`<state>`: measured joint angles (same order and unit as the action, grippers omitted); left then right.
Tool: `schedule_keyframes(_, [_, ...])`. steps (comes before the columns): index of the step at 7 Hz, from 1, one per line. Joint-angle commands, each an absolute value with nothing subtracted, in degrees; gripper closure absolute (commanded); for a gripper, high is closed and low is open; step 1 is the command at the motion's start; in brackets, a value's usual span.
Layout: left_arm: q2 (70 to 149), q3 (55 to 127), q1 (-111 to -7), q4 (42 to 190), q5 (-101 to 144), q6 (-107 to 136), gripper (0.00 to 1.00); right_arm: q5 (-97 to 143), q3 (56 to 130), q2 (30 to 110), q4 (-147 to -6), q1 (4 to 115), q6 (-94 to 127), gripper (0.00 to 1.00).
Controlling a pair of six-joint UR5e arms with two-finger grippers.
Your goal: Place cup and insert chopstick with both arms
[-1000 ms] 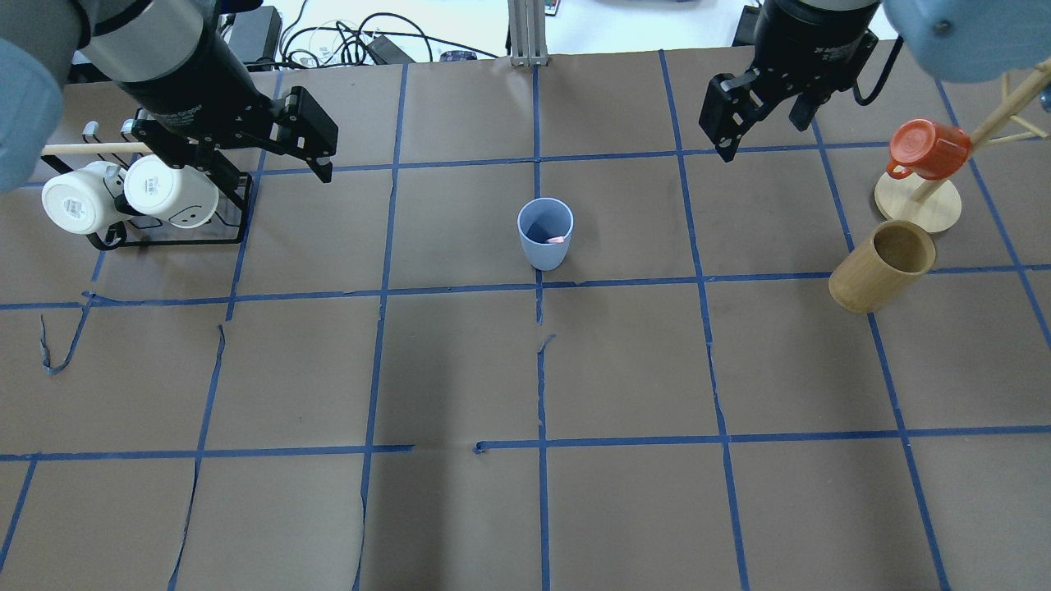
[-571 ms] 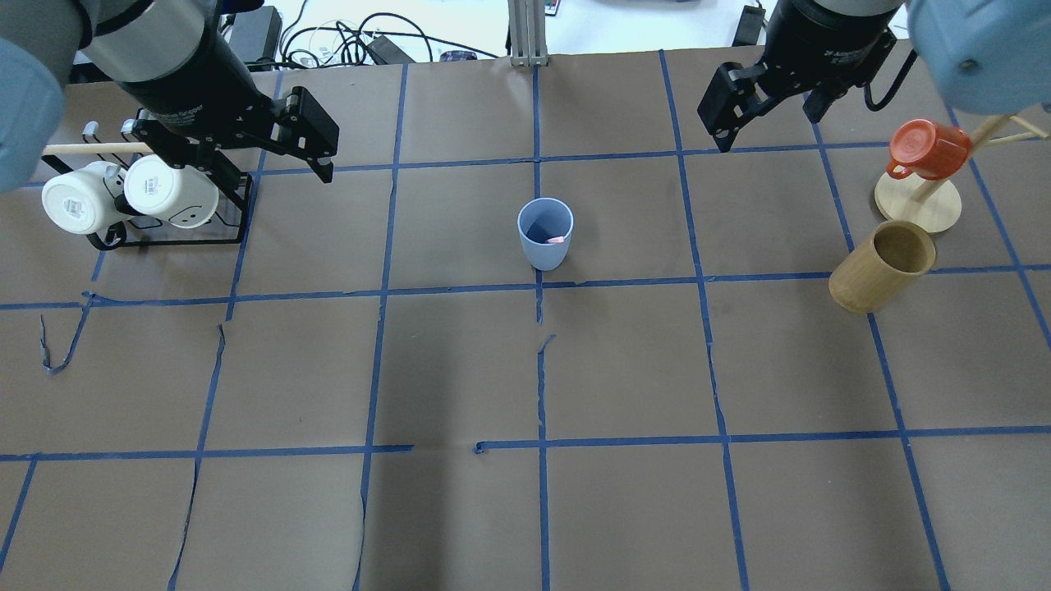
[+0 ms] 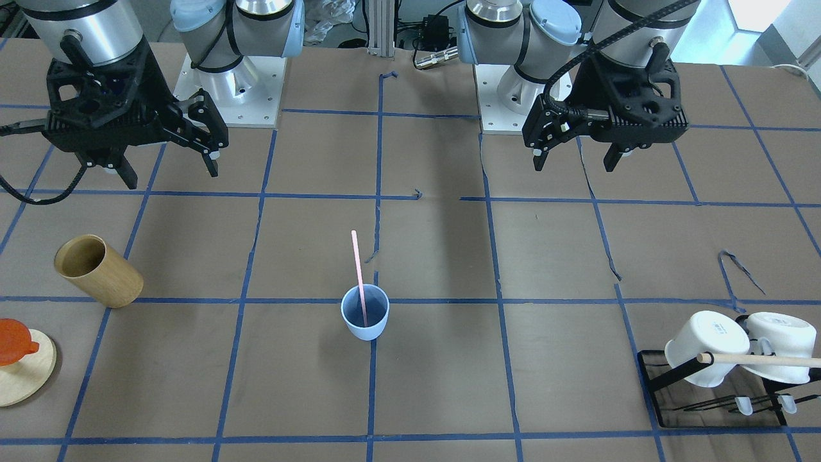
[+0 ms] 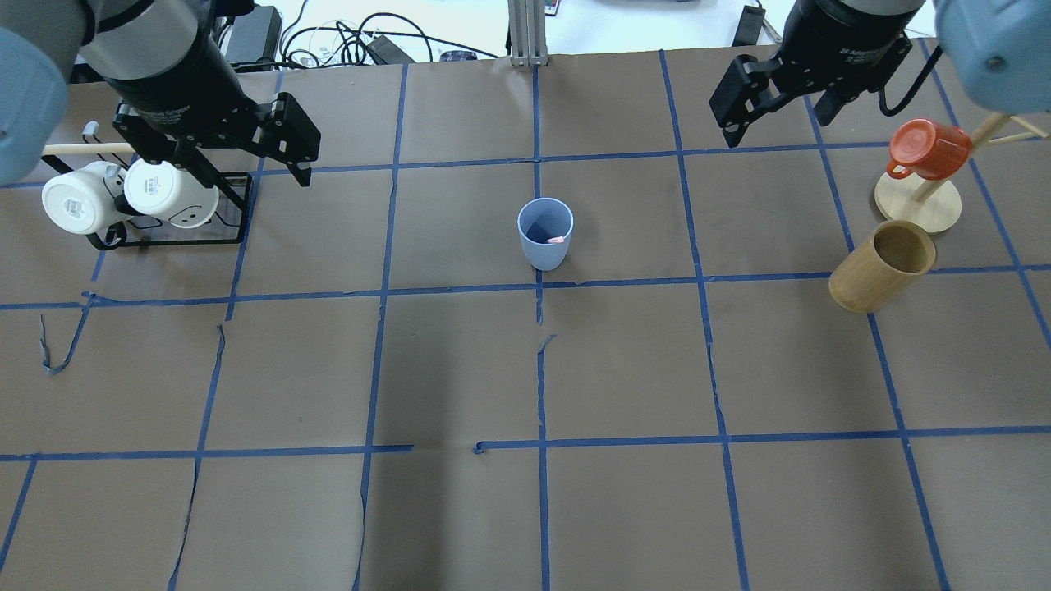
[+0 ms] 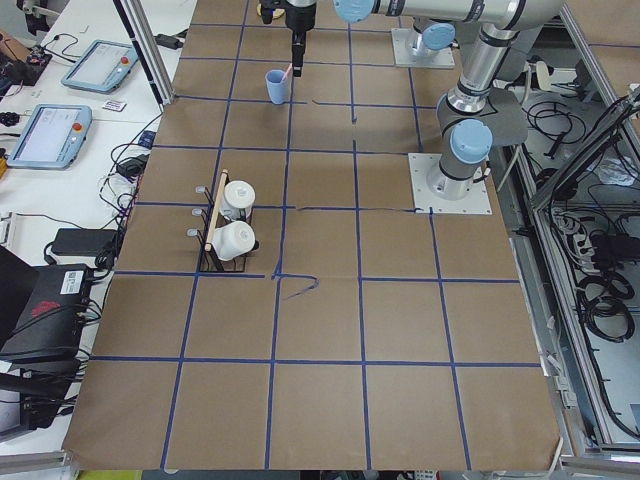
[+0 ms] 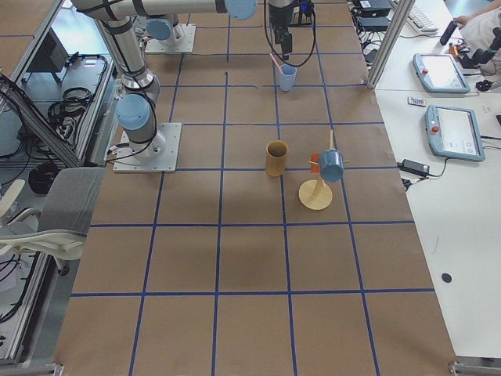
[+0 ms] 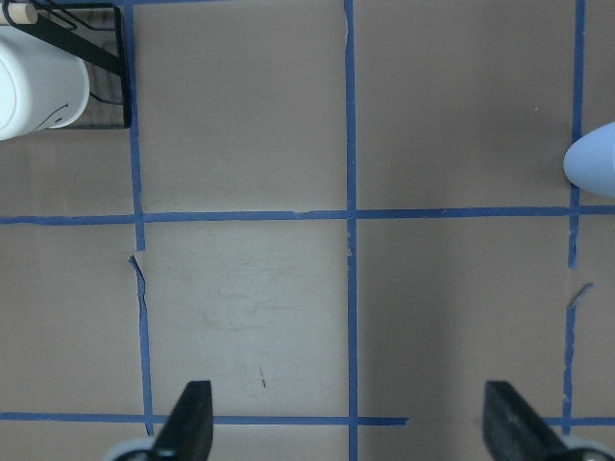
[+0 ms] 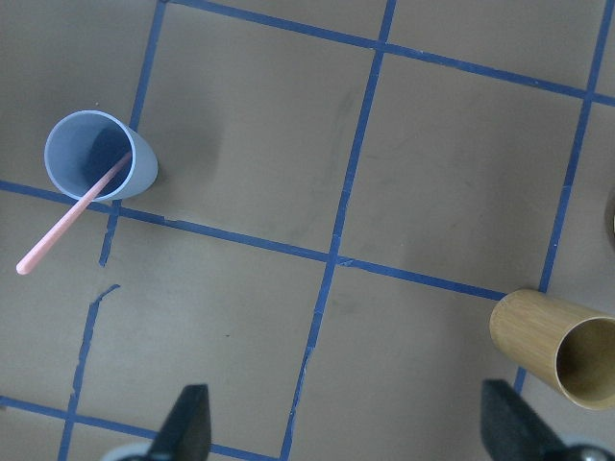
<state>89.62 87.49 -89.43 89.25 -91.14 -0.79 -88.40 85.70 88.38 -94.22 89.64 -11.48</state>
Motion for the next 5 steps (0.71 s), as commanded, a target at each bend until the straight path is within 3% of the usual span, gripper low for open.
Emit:
schedule_keyframes(1, [90.09, 87.28, -89.21, 89.3, -90.18, -0.62, 0.0, -87.54, 85.69, 88.42, -94.22, 89.56, -9.23, 0.0])
schedule_keyframes(5, [91.84, 83.59, -89.12, 93.95, -90.0, -0.09, 0.0, -87.63, 85.61, 90.26, -93.43, 89.91, -1.43, 0.0])
